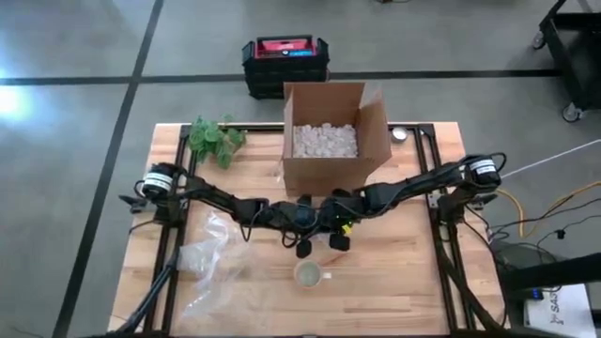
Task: Wrap mug
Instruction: Wrap the purple mug with bubble wrap
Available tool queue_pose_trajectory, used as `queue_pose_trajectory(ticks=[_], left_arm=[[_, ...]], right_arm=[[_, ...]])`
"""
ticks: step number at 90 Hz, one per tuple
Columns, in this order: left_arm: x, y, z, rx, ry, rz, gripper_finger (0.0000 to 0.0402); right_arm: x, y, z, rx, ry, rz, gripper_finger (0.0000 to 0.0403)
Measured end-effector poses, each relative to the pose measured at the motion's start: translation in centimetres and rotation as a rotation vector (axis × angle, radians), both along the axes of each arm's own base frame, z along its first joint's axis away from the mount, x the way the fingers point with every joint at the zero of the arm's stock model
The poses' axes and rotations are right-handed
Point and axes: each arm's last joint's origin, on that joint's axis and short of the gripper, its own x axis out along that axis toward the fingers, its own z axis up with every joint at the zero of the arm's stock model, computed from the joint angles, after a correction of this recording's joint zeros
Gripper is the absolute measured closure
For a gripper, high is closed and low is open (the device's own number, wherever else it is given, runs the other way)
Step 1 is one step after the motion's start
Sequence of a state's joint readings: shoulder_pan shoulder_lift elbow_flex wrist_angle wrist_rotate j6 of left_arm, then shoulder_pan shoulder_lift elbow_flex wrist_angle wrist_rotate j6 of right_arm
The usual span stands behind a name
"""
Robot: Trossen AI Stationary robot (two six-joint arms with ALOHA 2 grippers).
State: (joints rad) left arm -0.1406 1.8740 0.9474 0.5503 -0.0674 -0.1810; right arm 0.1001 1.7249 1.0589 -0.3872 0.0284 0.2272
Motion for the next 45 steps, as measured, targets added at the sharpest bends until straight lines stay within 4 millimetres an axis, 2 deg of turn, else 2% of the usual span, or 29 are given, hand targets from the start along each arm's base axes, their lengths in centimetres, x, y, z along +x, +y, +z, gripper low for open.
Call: queue_pose_trajectory(ticks=[13, 24, 35, 45], left_arm=[[0.0, 0.0, 0.1, 0.0, -0.001, -0.001, 0.0402], [-0.1, -0.1, 0.5, -0.001, -0.004, -0.004, 0.0402], [-0.4, -0.2, 0.8, -0.004, 0.001, -0.008, 0.0402], [-0.4, -0.2, 0.9, -0.003, 0.005, -0.009, 0.0402]], right_arm=[[0.3, -0.2, 0.4, 0.003, 0.004, 0.02, 0.0401], [0.0, 0.2, 2.1, 0.015, 0.04, 0.044, 0.0401], [0.4, 0.6, 3.7, 0.022, -0.016, 0.07, 0.04], [0.8, 0.3, 3.1, 0.009, -0.016, 0.081, 0.04]])
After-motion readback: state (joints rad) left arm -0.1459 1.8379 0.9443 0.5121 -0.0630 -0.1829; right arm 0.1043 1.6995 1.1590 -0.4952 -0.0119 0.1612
